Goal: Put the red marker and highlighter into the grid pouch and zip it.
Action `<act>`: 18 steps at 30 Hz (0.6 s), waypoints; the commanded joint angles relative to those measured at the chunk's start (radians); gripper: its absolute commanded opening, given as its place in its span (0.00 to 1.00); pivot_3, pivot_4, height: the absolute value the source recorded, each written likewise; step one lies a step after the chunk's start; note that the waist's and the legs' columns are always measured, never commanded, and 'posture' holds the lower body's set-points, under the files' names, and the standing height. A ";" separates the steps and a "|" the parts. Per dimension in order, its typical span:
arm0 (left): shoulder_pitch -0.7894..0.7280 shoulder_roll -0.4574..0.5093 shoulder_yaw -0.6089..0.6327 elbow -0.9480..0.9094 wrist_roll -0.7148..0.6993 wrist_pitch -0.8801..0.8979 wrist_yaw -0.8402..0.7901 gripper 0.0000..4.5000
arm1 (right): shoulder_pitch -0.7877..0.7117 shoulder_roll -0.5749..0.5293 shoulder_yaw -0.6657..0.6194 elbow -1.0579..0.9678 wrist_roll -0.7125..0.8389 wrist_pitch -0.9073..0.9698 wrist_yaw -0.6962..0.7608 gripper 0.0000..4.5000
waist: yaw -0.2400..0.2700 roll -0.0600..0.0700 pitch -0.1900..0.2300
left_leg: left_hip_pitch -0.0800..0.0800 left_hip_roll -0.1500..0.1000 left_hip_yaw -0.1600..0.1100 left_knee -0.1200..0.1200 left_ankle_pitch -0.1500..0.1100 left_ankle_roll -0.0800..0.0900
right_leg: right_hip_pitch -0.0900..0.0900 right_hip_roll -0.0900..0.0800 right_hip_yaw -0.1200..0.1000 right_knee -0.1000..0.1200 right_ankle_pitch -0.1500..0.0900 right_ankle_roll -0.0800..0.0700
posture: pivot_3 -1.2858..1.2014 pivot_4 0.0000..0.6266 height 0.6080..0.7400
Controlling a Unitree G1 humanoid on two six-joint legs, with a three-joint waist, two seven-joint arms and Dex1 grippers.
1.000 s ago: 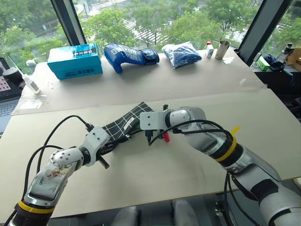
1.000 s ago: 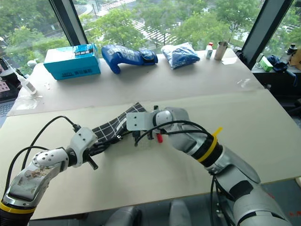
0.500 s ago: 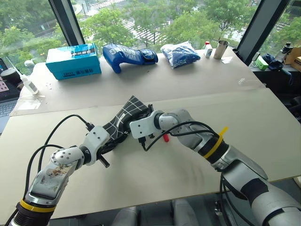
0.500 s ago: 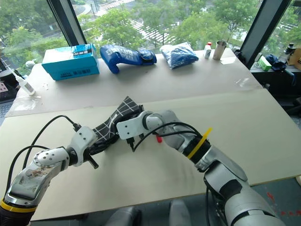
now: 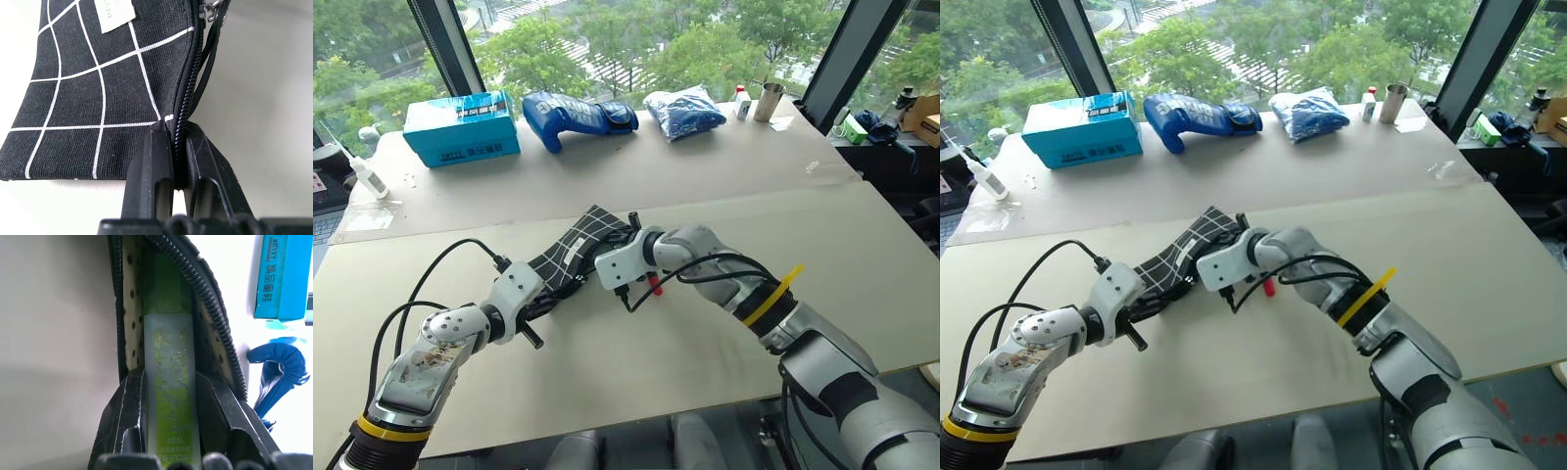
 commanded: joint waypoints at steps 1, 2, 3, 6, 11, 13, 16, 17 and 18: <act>-0.009 -0.009 -0.016 -0.015 -0.008 -0.006 -0.009 0.00 | 0.002 0.020 -0.090 -0.069 0.090 0.004 0.046 0.67 | 0.000 0.000 0.000 | 0.000 0.000 0.000 0.000 0.000 0.000 | 0.000 0.000 0.000 0.000 0.000 0.000 | 0.52 0.24 1.00; -0.009 -0.011 -0.016 -0.014 -0.007 -0.006 -0.008 0.00 | 0.003 0.021 -0.105 -0.071 0.101 0.009 0.049 0.75 | 0.000 0.000 0.000 | 0.000 0.000 0.000 0.000 0.000 0.000 | 0.000 0.000 0.000 0.000 0.000 0.000 | 0.52 0.24 1.00; -0.010 -0.014 -0.015 -0.013 -0.008 -0.006 -0.007 0.00 | -0.001 0.020 -0.118 -0.066 0.104 0.012 0.047 0.81 | 0.000 0.000 0.000 | 0.000 0.000 0.000 0.000 0.000 0.000 | 0.000 0.000 0.000 0.000 0.000 0.000 | 0.52 0.24 1.00; -0.017 -0.041 0.001 -0.014 -0.026 0.009 0.004 0.00 | -0.010 0.004 -0.202 -0.072 0.192 0.046 0.098 0.98 | 0.002 0.000 0.000 | 0.000 0.000 0.000 0.000 0.000 0.000 | 0.000 0.000 0.000 0.000 0.000 0.000 | 0.52 0.24 1.00; -0.040 -0.110 0.064 -0.016 -0.086 0.058 0.045 0.00 | -0.005 -0.082 -0.386 -0.126 0.373 0.156 0.193 0.98 | 0.004 0.000 0.000 | -0.001 0.001 0.000 0.001 0.000 0.000 | 0.000 0.000 0.000 0.000 0.000 0.000 | 0.52 0.24 1.00; -0.047 -0.130 0.088 -0.013 -0.110 0.073 0.059 0.00 | 0.030 -0.117 -0.413 -0.144 0.387 0.180 0.204 0.98 | 0.003 0.000 0.000 | 0.000 0.001 0.000 0.001 0.000 0.000 | 0.000 0.000 0.000 0.000 0.000 0.000 | 0.52 0.24 1.00; -0.050 -0.138 0.102 -0.013 -0.126 0.087 0.063 0.00 | 0.080 -0.147 -0.410 -0.179 0.381 0.191 0.211 0.98 | -0.002 0.000 0.000 | 0.000 0.001 0.000 0.000 0.000 0.001 | 0.000 0.000 0.000 0.000 0.000 0.000 | 0.52 0.24 1.00; -0.054 -0.140 0.107 -0.012 -0.132 0.091 0.066 0.00 | 0.099 -0.158 -0.418 -0.192 0.382 0.212 0.212 0.98 | -0.003 0.000 0.000 | 0.000 0.001 0.000 0.000 0.000 0.001 | 0.000 0.000 0.000 0.000 0.000 0.000 | 0.52 0.24 1.00; -0.058 -0.141 0.111 -0.011 -0.137 0.094 0.069 0.00 | 0.117 -0.168 -0.427 -0.204 0.384 0.231 0.215 0.98 | -0.004 0.000 0.000 | 0.000 0.001 0.000 0.000 0.000 0.001 | 0.000 0.000 0.001 0.000 0.000 0.000 | 0.52 0.24 1.00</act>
